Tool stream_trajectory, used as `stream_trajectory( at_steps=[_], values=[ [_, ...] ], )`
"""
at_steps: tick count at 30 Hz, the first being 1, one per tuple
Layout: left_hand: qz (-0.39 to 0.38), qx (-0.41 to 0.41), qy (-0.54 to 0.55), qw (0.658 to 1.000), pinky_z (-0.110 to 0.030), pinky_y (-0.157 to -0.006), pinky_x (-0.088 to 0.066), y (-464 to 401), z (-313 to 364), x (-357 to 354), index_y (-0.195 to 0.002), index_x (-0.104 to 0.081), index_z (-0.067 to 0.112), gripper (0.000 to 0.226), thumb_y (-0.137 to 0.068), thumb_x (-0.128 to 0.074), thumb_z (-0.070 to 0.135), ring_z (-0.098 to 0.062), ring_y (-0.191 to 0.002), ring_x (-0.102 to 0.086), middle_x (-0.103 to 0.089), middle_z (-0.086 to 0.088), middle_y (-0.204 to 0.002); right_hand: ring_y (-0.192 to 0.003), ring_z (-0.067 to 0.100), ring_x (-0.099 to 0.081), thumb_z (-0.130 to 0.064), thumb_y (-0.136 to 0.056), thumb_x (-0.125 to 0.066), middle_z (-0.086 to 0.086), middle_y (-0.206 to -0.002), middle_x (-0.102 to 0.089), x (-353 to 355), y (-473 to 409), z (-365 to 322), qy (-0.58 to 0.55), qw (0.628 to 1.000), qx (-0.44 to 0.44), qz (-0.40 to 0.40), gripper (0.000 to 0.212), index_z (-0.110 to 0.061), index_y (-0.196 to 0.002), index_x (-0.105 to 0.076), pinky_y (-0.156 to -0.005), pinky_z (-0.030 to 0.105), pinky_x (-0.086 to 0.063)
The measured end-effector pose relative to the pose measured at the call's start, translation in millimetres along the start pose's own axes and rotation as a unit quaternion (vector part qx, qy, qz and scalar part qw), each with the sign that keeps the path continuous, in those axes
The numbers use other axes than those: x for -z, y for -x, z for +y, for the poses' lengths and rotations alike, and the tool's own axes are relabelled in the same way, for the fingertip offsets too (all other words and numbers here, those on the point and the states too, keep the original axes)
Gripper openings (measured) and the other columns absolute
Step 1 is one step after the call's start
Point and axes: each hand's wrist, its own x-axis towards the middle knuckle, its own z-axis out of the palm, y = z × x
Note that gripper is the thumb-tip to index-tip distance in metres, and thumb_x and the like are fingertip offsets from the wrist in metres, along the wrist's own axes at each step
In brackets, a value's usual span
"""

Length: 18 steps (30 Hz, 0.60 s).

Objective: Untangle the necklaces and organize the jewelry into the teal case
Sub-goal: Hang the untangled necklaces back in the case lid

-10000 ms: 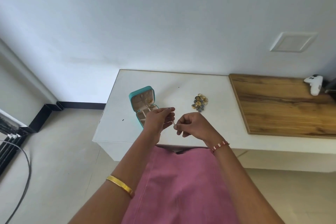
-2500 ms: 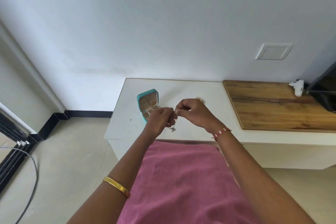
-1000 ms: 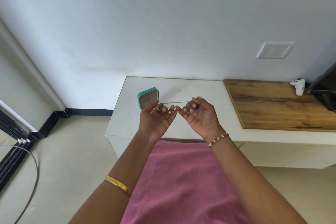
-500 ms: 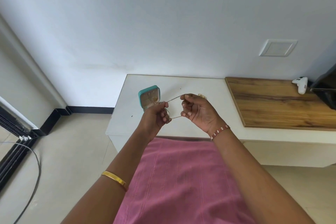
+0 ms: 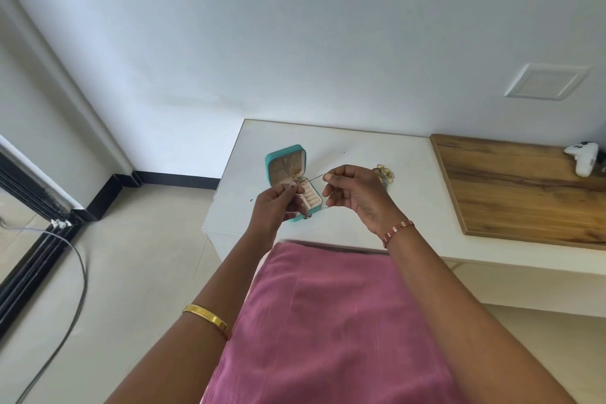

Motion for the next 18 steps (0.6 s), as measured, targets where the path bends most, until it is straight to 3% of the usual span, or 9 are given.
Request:
stream_trajectory(
  at_steps=[5, 10, 13, 16, 18],
  values=[
    [0.052, 0.015, -0.024, 0.998, -0.018, -0.062, -0.050, -23, -8, 11, -0.088, -0.066, 0.012, 0.021, -0.095, -0.047, 0.012, -0.010, -0.069, -0.067, -0.069, -0.004, -0.078, -0.047, 0.015, -0.050, 0.000, -0.085, -0.059, 0.005, -0.056, -0.061, -1, -19, 0, 0.025, 1.000, 0.005, 0.006, 0.013, -0.007, -0.074, -0.064, -0.049, 0.023, -0.047],
    [0.115, 0.053, 0.002, 0.992, -0.019, -0.060, -0.051, -54, -16, 15, -0.093, -0.063, 0.009, 0.020, -0.095, -0.042, 0.007, -0.017, -0.073, -0.063, -0.065, -0.009, -0.084, -0.048, 0.013, -0.050, -0.002, -0.084, -0.062, 0.004, -0.059, -0.062, 11, -40, 5, 0.090, 0.996, 0.003, 0.008, 0.011, -0.008, -0.075, -0.064, -0.050, 0.023, -0.047],
    [0.165, 0.052, -0.030, 0.985, -0.025, -0.069, -0.050, -76, -26, 13, -0.107, -0.057, 0.008, 0.019, -0.094, -0.044, 0.008, -0.020, -0.083, -0.059, -0.061, -0.006, -0.092, -0.049, 0.012, -0.051, -0.003, -0.084, -0.062, 0.004, -0.060, -0.062, 18, -55, 9, 0.134, 0.991, -0.003, 0.014, 0.011, -0.009, -0.076, -0.065, -0.051, 0.023, -0.048],
    [0.170, 0.034, -0.078, 0.982, -0.023, -0.075, -0.046, -95, -33, 14, -0.130, -0.044, 0.018, 0.036, -0.094, -0.046, 0.011, -0.016, -0.099, -0.049, -0.049, 0.001, -0.110, -0.050, 0.011, -0.051, -0.004, -0.084, -0.062, 0.005, -0.062, -0.062, 22, -68, 13, 0.153, 0.988, -0.007, 0.014, 0.011, -0.010, -0.076, -0.066, -0.053, 0.023, -0.048],
    [0.153, 0.019, -0.105, 0.982, -0.030, -0.093, -0.043, -111, -42, 17, -0.138, -0.036, 0.025, 0.043, -0.096, -0.043, 0.016, -0.016, -0.112, -0.045, -0.041, 0.000, -0.127, -0.050, 0.011, -0.051, -0.004, -0.085, -0.062, 0.004, -0.061, -0.062, 22, -76, 17, 0.154, 0.988, -0.013, 0.010, 0.011, -0.010, -0.076, -0.066, -0.054, 0.022, -0.049]
  ],
)
